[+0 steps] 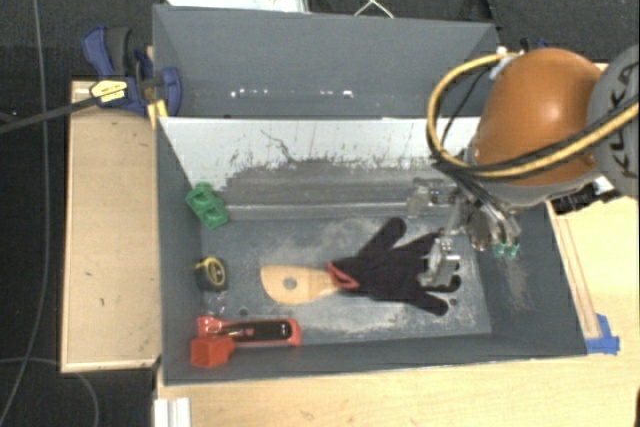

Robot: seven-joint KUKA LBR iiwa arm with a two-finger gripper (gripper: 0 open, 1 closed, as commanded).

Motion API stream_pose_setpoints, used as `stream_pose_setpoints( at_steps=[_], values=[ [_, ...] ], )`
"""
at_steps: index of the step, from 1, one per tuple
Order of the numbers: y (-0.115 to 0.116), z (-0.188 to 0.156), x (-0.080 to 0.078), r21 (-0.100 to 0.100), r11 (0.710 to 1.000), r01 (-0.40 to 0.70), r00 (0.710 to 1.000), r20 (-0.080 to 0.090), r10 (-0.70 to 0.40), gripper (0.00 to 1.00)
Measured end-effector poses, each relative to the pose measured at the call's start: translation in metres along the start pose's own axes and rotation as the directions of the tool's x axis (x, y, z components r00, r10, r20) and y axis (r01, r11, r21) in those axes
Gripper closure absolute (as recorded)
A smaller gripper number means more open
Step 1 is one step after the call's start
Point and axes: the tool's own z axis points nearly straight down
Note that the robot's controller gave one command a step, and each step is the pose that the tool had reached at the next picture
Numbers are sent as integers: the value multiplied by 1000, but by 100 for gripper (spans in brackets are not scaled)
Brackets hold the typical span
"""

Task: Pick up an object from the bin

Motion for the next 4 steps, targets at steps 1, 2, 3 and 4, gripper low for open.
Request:
stream_pose_setpoints(
  at_steps=[1,2,3,4],
  values=[
    [0,0,0,0,1000,0,1000,0,0,0],
    [18,90,-2,-1,999,-43,999,-6,43,0],
    [14,68,7,-1,998,-57,998,13,57,0],
    [23,120,4,-1,997,-78,997,-4,78,0]
  ],
)
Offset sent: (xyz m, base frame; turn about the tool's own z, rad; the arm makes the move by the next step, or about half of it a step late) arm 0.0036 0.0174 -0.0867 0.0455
